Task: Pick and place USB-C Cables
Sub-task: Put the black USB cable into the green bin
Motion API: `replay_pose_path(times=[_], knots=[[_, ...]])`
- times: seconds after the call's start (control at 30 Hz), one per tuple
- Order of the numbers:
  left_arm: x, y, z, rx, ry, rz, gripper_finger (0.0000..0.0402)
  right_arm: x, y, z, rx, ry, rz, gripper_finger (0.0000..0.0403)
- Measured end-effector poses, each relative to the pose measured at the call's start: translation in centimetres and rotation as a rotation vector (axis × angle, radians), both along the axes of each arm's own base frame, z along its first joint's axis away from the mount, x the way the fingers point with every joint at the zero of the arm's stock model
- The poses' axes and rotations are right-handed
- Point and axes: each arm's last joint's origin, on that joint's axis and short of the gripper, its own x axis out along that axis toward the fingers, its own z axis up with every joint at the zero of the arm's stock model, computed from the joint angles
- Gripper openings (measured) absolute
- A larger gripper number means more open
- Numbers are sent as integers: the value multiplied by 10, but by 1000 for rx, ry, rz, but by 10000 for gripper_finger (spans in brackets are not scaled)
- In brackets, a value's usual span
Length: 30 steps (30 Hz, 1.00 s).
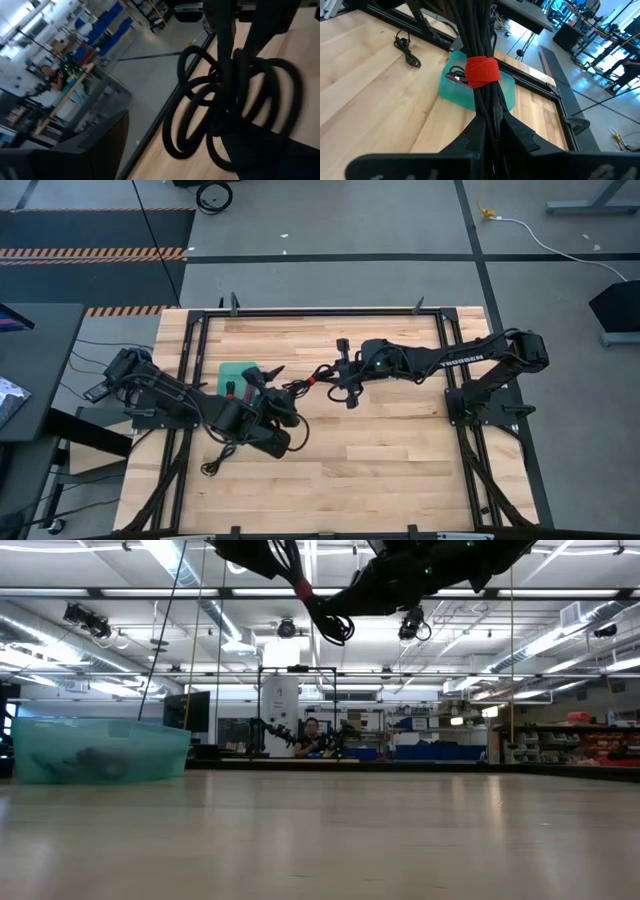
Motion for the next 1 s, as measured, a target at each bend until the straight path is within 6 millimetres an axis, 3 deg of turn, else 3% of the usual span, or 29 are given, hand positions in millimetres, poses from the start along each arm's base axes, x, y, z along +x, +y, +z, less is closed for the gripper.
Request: replay_pose_path(times=[0.17, 0.33, 0.5, 0.73, 1.0], knots=[[4, 3, 0, -47, -5, -7, 305, 0, -1, 0, 1, 1, -1, 48], [4, 3, -1, -60, 12, -25, 262, -1, -4, -1, 1, 9, -9, 48], [5, 2, -1, -82, 16, -41, 174, -1, -8, -1, 1, 9, -23, 48], [5, 1, -1, -97, 24, -52, 19, -1, -16, 0, 0, 4, -49, 55], [6, 3, -1, -93, 27, -45, 15, -1, -19, 2, -31, -17, -144, 95]])
